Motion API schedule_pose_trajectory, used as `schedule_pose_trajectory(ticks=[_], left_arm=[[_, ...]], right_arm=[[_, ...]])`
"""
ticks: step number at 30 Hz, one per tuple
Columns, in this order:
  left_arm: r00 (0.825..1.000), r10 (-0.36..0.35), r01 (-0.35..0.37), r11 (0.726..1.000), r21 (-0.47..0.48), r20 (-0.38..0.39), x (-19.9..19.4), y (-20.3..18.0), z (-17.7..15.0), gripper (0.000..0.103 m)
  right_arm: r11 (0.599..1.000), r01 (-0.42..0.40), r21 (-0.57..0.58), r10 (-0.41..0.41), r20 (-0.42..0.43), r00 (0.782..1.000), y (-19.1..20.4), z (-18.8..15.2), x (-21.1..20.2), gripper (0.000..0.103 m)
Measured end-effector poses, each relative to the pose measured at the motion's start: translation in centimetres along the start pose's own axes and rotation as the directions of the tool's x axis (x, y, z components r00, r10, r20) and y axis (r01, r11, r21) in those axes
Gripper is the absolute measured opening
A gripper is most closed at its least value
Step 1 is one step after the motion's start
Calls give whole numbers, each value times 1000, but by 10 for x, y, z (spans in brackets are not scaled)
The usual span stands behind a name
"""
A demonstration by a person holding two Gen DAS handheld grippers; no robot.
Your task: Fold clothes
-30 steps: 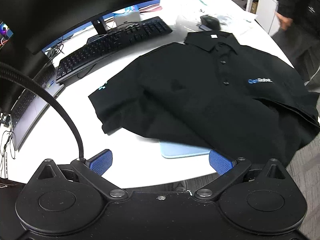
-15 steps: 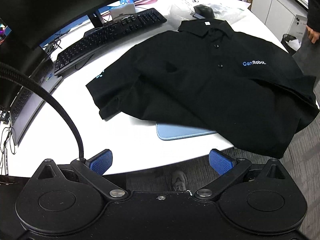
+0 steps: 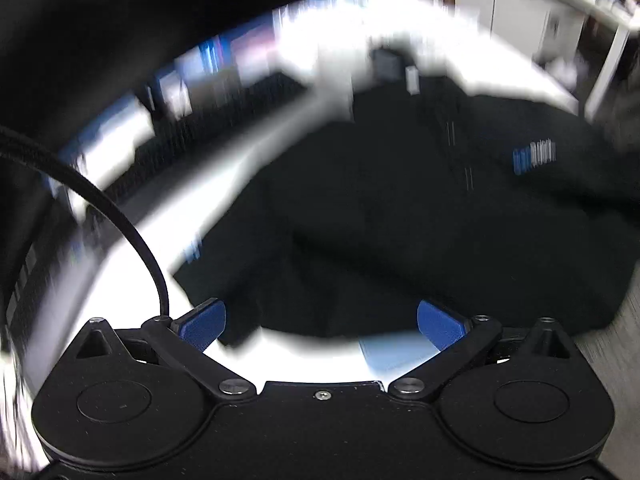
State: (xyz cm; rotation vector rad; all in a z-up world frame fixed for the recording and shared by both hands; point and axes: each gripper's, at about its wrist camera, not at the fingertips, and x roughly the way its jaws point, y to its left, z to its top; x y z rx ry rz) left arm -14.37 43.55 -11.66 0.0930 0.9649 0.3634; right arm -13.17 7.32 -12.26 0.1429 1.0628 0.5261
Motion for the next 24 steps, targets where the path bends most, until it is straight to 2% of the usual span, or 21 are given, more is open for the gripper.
schedule_pose_trajectory(ticks=[2, 5, 6, 8, 10, 12, 16, 20, 24], left_arm=[[986, -15, 10, 999, 31, 166, -16, -5, 3, 102], [956, -49, 33, 998, 59, 289, -36, -19, 3, 102], [951, -64, 48, 997, 60, 303, -40, -25, 1, 102], [956, -85, 71, 996, 60, 279, -50, -39, -2, 102], [963, -100, 89, 994, 55, 249, -60, -55, -4, 102], [967, -99, 92, 995, 41, 236, -76, -72, -11, 102], [979, -92, 90, 996, 19, 183, -102, -114, -31, 102], [988, -95, 94, 996, 11, 124, -124, -161, -64, 102], [995, -75, 72, 997, 41, 73, -127, -213, -114, 102]], right_arm=[[994, 92, -54, -89, 60, 994, 13, 0, 2, 102], [958, 249, -143, -223, 176, 959, 22, -2, 10, 102], [942, 298, -155, -263, 213, 941, 21, -3, 12, 102], [914, 372, -165, -320, 273, 907, 16, -7, 13, 102], [905, 399, -146, -347, 290, 892, 10, -10, 2, 102], [923, 369, -113, -321, 304, 897, 1, -16, -20, 103], [963, 260, -69, -231, 287, 930, -32, -45, -61, 103], [975, 211, -71, -187, 250, 950, -65, -90, -95, 103], [976, 185, -111, -156, 226, 961, -92, -130, -125, 103]])
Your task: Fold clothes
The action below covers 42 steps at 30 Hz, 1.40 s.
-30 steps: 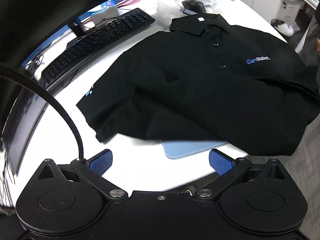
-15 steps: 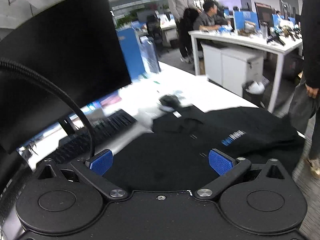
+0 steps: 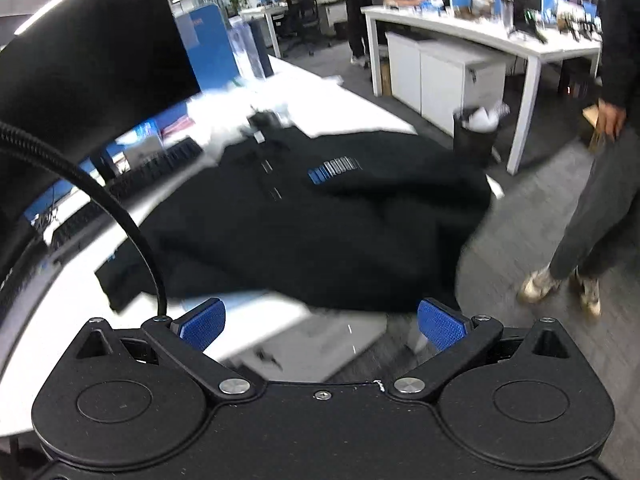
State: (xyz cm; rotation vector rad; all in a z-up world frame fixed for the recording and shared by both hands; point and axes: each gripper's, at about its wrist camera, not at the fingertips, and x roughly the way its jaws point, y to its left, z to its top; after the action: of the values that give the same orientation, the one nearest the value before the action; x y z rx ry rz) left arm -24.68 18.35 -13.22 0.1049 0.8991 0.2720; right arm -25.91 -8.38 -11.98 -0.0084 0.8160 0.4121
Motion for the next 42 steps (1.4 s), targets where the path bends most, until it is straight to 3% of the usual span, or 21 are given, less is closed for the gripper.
schedule_pose_trajectory(ticks=[4, 8, 13, 17, 20, 23, 25, 27, 30, 31, 33, 35, 38, 40, 41, 42], left_arm=[[994, 24, -16, 997, 76, -107, 13, -41, -30, 102], [992, 84, -72, 990, 122, -96, 6, -47, -29, 102], [970, 125, -125, 992, 13, -207, 19, -29, -46, 102], [956, 166, -168, 986, 14, -242, 16, -22, -67, 102], [963, 196, -200, 980, -7, -186, 3, -12, -63, 102], [970, 243, -243, 967, -75, -14, -17, 11, -23, 102], [951, 293, -274, 948, -162, 102, -30, 39, 22, 102], [912, 349, -290, 920, -265, 216, -49, 72, 69, 102], [799, 451, -296, 871, -391, 398, -90, 113, 123, 102], [778, 473, -301, 859, -415, 414, -96, 122, 138, 102], [767, 504, -319, 837, -445, 397, -102, 138, 168, 102], [751, 526, -350, 830, -434, 399, -112, 144, 188, 102], [725, 492, -357, 867, -348, 482, -137, 140, 193, 102], [714, 472, -356, 880, -313, 517, -145, 136, 191, 102], [718, 472, -347, 880, -324, 512, -145, 132, 193, 102], [736, 464, -328, 881, -340, 493, -143, 127, 195, 102]], right_arm=[[998, -18, -53, 18, -9, 1000, -18, -20, -8, 103], [999, 4, -36, -4, -7, 1000, -36, -27, 0, 103], [999, -34, 37, 34, -14, 999, -46, -25, 6, 103], [998, -59, 30, 59, -14, 998, -41, -29, 9, 103], [996, -92, 13, 92, -6, 996, -35, -33, 4, 103], [993, -105, -54, 110, 85, 990, -29, -16, 0, 103], [984, -77, -162, 108, 190, 976, -22, 12, 0, 103], [955, 11, -296, 90, 325, 941, -11, 52, 1, 103], [922, 139, -361, 66, 502, 862, 4, 123, -9, 103], [935, 142, -324, 59, 538, 841, 5, 148, -15, 103], [974, 73, -215, 65, 573, 817, 3, 198, -23, 103], [996, -25, -89, 71, 570, 819, -1, 242, -21, 103], [998, -66, 21, 44, 540, 841, 5, 284, -27, 103], [993, -117, -14, 106, 541, 834, 12, 285, -44, 103], [988, -149, -43, 148, 545, 825, 15, 283, -52, 103], [981, -181, -72, 190, 547, 815, 18, 281, -60, 103]])
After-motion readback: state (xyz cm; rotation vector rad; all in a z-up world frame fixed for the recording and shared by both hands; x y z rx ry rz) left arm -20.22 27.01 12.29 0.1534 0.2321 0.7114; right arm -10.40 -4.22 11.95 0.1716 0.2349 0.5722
